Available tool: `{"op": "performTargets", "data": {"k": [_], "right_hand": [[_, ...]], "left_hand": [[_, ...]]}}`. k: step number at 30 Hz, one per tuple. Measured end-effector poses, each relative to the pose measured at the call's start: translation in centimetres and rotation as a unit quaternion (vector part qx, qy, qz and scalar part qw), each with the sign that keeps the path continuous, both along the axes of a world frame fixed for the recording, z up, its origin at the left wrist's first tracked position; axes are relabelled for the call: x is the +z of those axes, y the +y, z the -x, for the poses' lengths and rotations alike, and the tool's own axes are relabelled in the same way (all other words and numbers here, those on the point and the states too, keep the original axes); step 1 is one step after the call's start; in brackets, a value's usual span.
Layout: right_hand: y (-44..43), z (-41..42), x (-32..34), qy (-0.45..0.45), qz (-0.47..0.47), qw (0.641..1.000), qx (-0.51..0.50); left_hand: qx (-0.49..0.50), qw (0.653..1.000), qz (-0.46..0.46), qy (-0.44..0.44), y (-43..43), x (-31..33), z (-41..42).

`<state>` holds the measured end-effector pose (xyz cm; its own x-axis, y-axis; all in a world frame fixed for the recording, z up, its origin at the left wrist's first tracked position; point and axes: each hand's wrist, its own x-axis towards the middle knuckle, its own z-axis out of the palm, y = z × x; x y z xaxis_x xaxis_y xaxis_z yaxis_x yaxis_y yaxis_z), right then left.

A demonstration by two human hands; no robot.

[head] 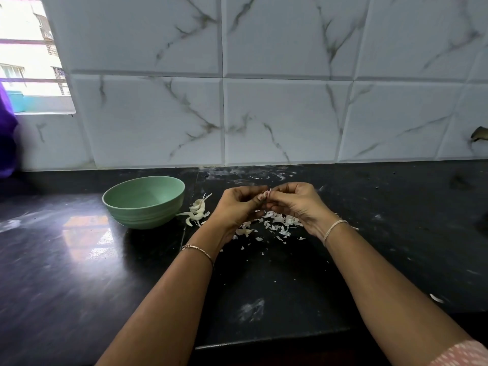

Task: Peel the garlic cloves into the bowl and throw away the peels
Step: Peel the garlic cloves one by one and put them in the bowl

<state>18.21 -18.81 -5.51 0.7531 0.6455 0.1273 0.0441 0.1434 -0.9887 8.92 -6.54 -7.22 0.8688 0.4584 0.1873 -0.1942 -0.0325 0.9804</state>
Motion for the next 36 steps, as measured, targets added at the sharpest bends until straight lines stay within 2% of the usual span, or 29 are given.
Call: {"op": "performTargets", "data": {"k": [3,7,12,14,18,23,36], "right_hand": [[-0.08,-0.02,-0.13,-0.031,0.014,0.999,-0.007],[-0.06,-0.02,-0.12,-0.051,0.04,0.998,0.011],[0.0,-0.06,-0.15,-0.054,0.04,0.998,0.018],[-0.06,-0.16,-0.1,-0.03,0.028,0.999,0.022],[-0.14,-0.35,-0.04,0.014,0.017,0.999,0.03],[0.12,-0.36,-0.45,0.027,0.048,0.998,0.039],[0.04,-0.34,-0.13,0.089,0.011,0.995,0.046]], "left_hand": [[0.016,0.996,-0.091,0.012,0.01,-0.22,-0.06],[0.1,0.969,-0.224,0.021,0.24,-0.37,-0.27],[0.165,0.946,-0.28,0.022,0.15,-0.25,-0.33],[0.163,0.945,-0.282,0.024,0.18,-0.3,-0.35],[0.13,0.967,-0.22,0.007,0.54,-0.14,-0.26],[0.109,0.967,-0.229,0.005,0.66,-0.12,-0.36],[0.105,0.967,-0.231,0.009,0.47,-0.27,-0.3]]}}
